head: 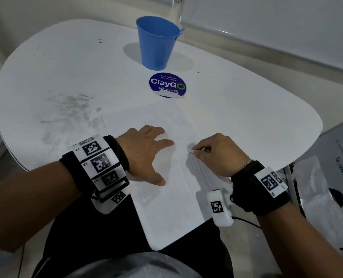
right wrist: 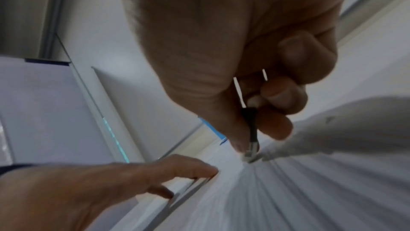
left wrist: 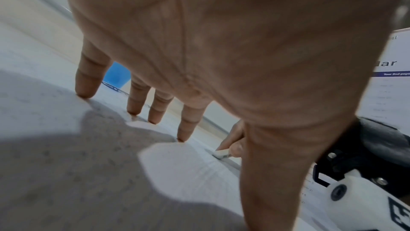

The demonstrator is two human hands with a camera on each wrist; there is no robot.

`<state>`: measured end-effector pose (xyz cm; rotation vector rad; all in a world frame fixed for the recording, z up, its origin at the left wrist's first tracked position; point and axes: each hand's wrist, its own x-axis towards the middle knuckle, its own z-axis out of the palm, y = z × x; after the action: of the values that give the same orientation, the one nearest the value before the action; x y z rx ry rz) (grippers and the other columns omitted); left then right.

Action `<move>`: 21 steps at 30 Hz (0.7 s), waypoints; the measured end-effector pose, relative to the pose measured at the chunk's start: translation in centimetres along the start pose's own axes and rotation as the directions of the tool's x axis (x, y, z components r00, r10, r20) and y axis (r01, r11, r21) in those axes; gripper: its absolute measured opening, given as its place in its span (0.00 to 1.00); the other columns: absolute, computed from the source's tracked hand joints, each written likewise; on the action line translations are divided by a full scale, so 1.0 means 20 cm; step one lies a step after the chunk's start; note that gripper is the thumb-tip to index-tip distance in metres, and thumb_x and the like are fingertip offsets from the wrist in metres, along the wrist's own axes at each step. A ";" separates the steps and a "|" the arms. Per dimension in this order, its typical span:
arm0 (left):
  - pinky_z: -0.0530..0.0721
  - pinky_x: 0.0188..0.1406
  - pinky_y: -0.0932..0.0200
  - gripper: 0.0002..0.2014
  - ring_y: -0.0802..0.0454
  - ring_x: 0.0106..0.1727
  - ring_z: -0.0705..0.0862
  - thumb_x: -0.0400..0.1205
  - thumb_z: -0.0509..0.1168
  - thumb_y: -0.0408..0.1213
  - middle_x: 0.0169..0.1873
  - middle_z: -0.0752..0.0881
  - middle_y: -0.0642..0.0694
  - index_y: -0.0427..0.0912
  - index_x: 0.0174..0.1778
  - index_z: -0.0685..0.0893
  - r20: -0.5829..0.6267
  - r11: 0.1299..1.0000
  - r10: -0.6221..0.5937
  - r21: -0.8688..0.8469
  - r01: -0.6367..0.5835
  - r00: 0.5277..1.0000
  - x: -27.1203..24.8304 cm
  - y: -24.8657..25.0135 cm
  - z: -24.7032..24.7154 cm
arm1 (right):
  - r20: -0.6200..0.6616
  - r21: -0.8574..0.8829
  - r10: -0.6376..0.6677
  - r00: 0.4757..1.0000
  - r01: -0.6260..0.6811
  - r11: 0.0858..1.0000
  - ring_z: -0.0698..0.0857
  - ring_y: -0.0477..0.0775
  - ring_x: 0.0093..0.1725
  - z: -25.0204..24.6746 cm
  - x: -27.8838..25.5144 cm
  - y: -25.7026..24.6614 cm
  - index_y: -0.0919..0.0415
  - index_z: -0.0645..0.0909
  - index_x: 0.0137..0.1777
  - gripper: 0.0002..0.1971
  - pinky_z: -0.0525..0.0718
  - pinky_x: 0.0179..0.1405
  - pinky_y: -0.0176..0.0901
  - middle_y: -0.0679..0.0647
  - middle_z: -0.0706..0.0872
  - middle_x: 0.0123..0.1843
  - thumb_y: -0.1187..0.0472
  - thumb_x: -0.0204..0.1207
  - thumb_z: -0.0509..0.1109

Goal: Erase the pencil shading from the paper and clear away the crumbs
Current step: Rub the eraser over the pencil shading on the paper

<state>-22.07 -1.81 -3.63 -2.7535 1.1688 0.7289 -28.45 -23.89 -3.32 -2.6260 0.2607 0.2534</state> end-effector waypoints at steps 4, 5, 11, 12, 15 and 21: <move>0.60 0.83 0.46 0.56 0.50 0.88 0.45 0.70 0.65 0.77 0.88 0.44 0.52 0.60 0.89 0.45 -0.009 1.000 -0.009 0.026 0.010 1.000 0.01 0.00 0.01 | -0.037 0.000 -0.016 0.999 0.016 1.000 0.80 0.40 0.35 0.01 0.01 0.00 0.53 0.91 0.52 0.08 0.74 0.38 0.33 0.38 0.82 0.32 0.56 0.81 0.70; 0.61 0.82 0.46 0.56 0.50 0.87 0.47 0.70 0.63 0.78 0.88 0.45 0.51 0.59 0.89 0.45 -0.009 0.999 -0.008 0.050 0.008 1.000 0.01 0.00 0.01 | -0.056 0.015 -0.022 0.998 0.023 1.000 0.81 0.40 0.36 0.02 0.01 0.00 0.53 0.91 0.52 0.08 0.74 0.38 0.32 0.38 0.83 0.33 0.57 0.81 0.70; 0.65 0.77 0.45 0.47 0.50 0.79 0.61 0.72 0.65 0.75 0.79 0.60 0.51 0.61 0.85 0.59 -0.085 0.999 0.003 0.050 0.001 0.996 0.01 0.01 -0.01 | -0.097 0.017 -0.016 0.995 0.018 1.000 0.82 0.34 0.37 0.03 0.02 0.00 0.53 0.91 0.52 0.10 0.73 0.33 0.20 0.29 0.83 0.39 0.60 0.82 0.67; 0.62 0.80 0.44 0.47 0.49 0.82 0.57 0.72 0.66 0.73 0.81 0.57 0.50 0.59 0.84 0.61 -0.086 1.000 0.003 0.025 -0.001 0.996 0.01 0.01 -0.01 | -0.103 0.016 -0.013 0.995 0.015 1.000 0.81 0.32 0.37 0.03 0.02 0.01 0.52 0.91 0.52 0.11 0.72 0.33 0.19 0.26 0.83 0.41 0.60 0.82 0.67; 0.44 0.87 0.41 0.49 0.53 0.89 0.41 0.72 0.70 0.71 0.88 0.45 0.52 0.55 0.85 0.57 -0.044 0.999 0.013 -0.050 -0.015 0.999 0.01 0.00 0.00 | -0.129 -0.009 0.006 0.992 -0.007 1.000 0.81 0.39 0.35 0.01 0.03 0.03 0.53 0.91 0.53 0.10 0.71 0.33 0.26 0.33 0.83 0.36 0.59 0.82 0.67; 0.49 0.88 0.44 0.57 0.53 0.89 0.40 0.71 0.69 0.73 0.89 0.39 0.52 0.56 0.89 0.46 -0.001 0.998 0.020 -0.068 -0.020 1.000 0.03 -0.01 0.02 | -0.052 0.000 -0.102 0.993 0.102 0.995 0.84 0.47 0.38 0.10 -0.03 -0.10 0.53 0.91 0.53 0.10 0.78 0.40 0.40 0.45 0.90 0.39 0.56 0.83 0.67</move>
<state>-21.73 -2.07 -4.20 -2.8009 1.1949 0.7840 -28.91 -21.05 -3.97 -2.6365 0.1437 0.1504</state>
